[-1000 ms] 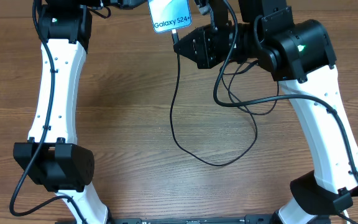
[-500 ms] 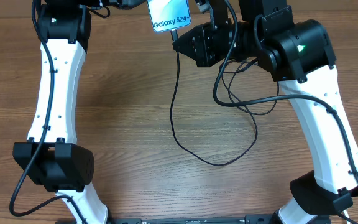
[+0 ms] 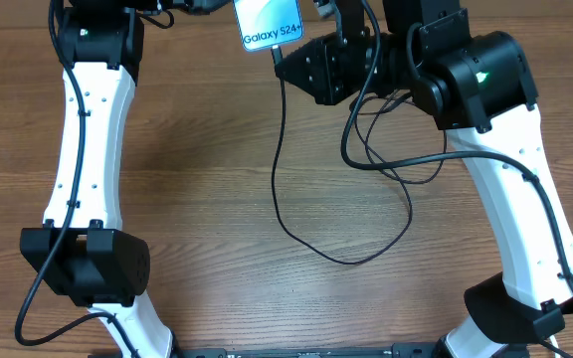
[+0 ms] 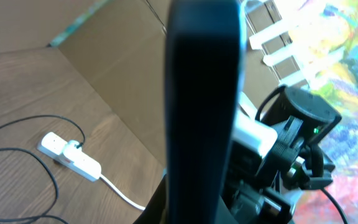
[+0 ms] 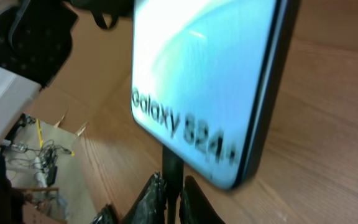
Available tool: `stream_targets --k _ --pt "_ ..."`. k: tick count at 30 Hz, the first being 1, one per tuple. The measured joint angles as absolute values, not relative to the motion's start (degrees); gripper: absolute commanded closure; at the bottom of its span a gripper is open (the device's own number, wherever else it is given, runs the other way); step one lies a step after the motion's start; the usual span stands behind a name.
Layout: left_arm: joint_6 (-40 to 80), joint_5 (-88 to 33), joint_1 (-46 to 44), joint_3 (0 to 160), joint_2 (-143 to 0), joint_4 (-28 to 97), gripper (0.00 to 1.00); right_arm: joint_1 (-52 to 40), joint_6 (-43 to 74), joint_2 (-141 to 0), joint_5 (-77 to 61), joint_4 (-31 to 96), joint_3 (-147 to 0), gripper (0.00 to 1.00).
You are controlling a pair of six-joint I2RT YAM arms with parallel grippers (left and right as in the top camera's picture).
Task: Plug charger to phone and switch on socket
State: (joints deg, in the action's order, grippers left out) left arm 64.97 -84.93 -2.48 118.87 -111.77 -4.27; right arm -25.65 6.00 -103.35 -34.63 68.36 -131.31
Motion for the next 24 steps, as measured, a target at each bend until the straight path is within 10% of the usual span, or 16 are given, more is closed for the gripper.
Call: stream_targets --k 17,24 --pt "64.9 -85.6 -2.5 118.9 -112.0 -4.1 0.96 -25.6 6.4 -103.3 -33.9 71.6 -131.3 0.39" --pt "60.7 -85.6 -2.5 118.9 -116.9 2.0 0.96 -23.7 7.9 -103.3 -32.1 75.2 -131.3 0.33"
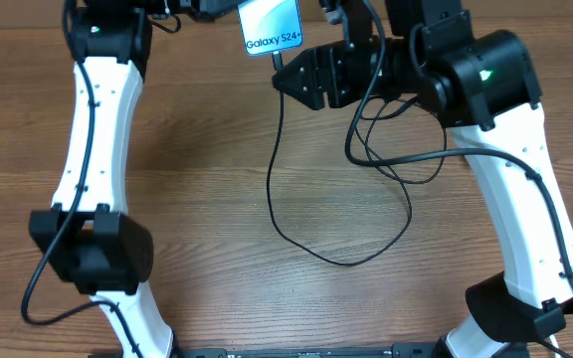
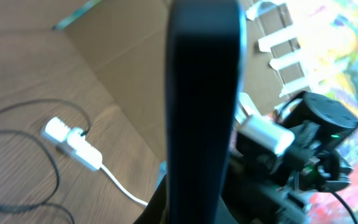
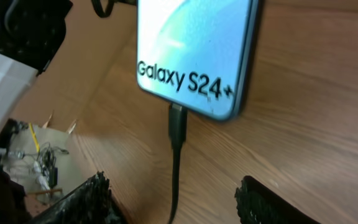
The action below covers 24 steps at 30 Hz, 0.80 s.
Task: Plug charger to phone and switch on socket
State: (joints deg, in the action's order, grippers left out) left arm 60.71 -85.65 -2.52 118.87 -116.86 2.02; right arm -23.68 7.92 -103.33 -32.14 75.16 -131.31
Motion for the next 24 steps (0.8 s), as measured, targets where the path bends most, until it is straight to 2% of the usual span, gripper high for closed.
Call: stream_targets --k 8,12,18,21,24 --pt "48.8 -83.6 -2.5 118.9 -125.0 13.2 0.96 -16.7 9.0 -103.3 -31.2 80.3 -131.3 0.33" --pt "42.1 -77.8 -2.5 118.8 -127.5 19.0 0.96 -14.2 9.0 -103.3 -31.0 81.4 -131.3 0.32" --pt "35.9 -67.8 -2.5 118.8 -127.9 20.9 0.96 -13.1 9.1 -103.3 -29.6 82.3 -131.3 0.28" --pt "32.2 -62.6 -2.6 118.9 -127.9 27.6 0.96 -13.1 9.1 -103.3 -28.5 83.2 -131.3 0.28" --pt "25.7 -53.6 -3.3 119.0 -127.9 39.9 0.96 -13.1 9.1 -103.3 -27.1 83.8 -131.3 0.29"
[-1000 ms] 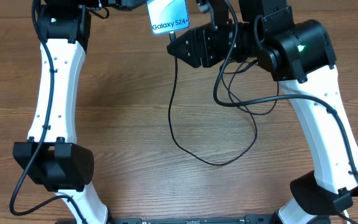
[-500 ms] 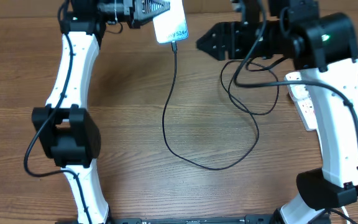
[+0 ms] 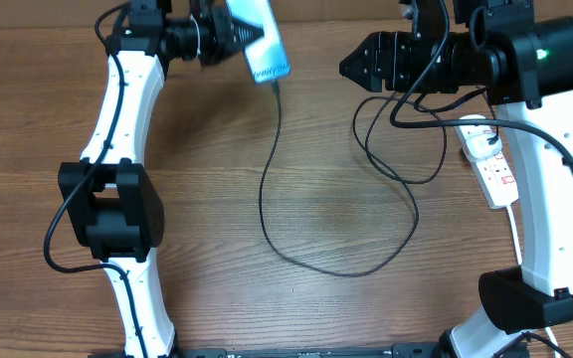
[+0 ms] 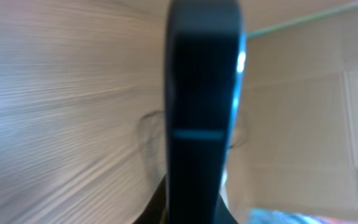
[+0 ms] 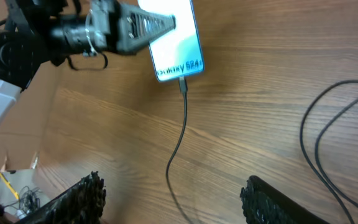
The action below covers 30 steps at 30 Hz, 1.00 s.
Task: Plug charger to phone and switch on socket
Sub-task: 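Lower the phone flat onto the table with the left gripper and release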
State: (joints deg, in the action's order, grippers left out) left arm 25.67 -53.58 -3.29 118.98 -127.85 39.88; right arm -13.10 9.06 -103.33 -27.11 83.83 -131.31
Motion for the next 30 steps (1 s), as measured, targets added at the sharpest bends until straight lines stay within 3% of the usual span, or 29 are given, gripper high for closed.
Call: stream_targets --k 6,20,30 --pt "16.2 -42.3 -7.6 118.8 -127.9 50.9 0.96 -13.1 9.1 -103.3 -25.9 83.8 -131.3 0.29" --pt "12.8 -42.8 -11.1 118.9 -128.5 61.2 0.96 -13.1 9.1 -103.3 -25.4 86.4 -131.3 0.28" --pt "10.7 -40.7 -10.9 118.8 -139.8 64.5 0.96 -13.1 9.0 -103.3 -25.1 87.1 -131.3 0.28"
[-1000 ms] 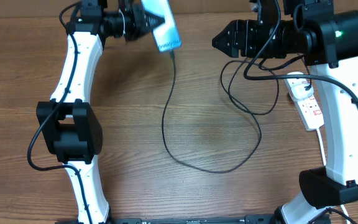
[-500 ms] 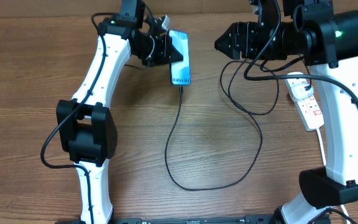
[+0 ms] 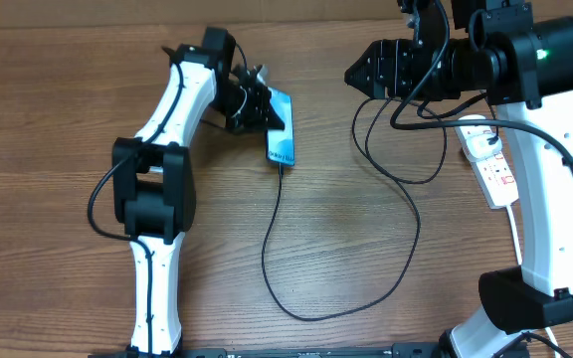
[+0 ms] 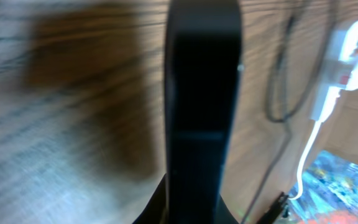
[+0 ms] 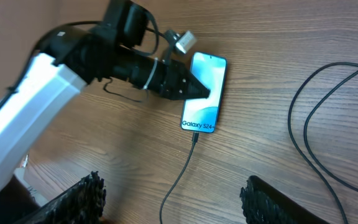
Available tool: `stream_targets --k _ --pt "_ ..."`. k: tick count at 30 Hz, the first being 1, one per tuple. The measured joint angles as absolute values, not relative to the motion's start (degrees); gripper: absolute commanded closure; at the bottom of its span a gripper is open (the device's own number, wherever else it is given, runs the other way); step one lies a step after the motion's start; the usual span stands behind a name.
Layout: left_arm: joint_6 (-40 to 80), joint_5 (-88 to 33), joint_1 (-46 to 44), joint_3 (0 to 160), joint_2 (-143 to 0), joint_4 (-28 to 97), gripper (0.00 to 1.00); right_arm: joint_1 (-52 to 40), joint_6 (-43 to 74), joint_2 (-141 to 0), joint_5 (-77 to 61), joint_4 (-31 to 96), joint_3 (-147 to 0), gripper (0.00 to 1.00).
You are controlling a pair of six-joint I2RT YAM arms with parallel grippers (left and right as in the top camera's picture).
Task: Plug charger to phone and switch on socket
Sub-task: 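Lower the phone flat onto the table with the left gripper and release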
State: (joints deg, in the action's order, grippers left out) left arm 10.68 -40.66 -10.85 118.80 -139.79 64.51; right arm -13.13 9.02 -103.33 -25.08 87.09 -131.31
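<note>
The phone, light blue screen up, lies flat and low over the wooden table, left of centre; whether it rests on the wood cannot be told. My left gripper is shut on its left edge. In the left wrist view the phone stands edge-on between the jaws. The black charger cable is plugged into the phone's near end and loops across to the white socket strip at the right. My right gripper hangs open, empty, well right of the phone.
More loops of black cable lie between the phone and the socket strip. A white lead runs from the strip off the table's far edge. Cardboard borders the back of the table.
The phone was held raised and tilted near the back edge; now it is flat, screen up, lower and nearer the table's middle, still in my left gripper. The right gripper has barely moved.
First my left gripper held the phone up while the right gripper was shut on the cable plug at its lower end. Then the plug sat in the phone and the right gripper was open. The right arm then stood back to the right, and the phone is now down by the table.
</note>
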Motion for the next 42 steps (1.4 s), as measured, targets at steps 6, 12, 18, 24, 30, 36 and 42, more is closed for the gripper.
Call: stream_targets --k 6,12,18,24,30,36,42 --pt "10.3 -37.6 -10.9 118.8 -140.5 64.2 0.96 -13.1 9.0 -103.3 -24.6 86.5 -131.3 0.28" --pt "10.3 -34.8 -10.9 118.8 -140.5 64.3 0.96 -13.1 9.0 -103.3 -24.6 86.1 -131.3 0.28" --pt "10.3 -33.7 -10.9 118.8 -140.5 64.3 0.87 -13.1 9.0 -103.3 -24.6 86.1 -131.3 0.23" --pt "10.0 -31.0 -10.9 118.8 -140.5 64.8 0.75 -13.1 9.0 -103.3 -24.6 86.1 -131.3 0.22" --pt "9.8 -27.7 -10.9 118.8 -140.5 65.3 0.58 -13.1 9.1 -103.3 -24.6 86.7 -131.3 0.21" --pt "9.9 -22.8 -10.9 118.8 -140.5 66.3 0.55 -13.0 10.7 -103.3 -22.4 87.7 -131.3 0.11" --pt "9.2 -20.0 -10.4 118.9 -140.4 66.8 0.28 -9.7 14.3 -103.3 -16.3 90.2 -131.3 0.04"
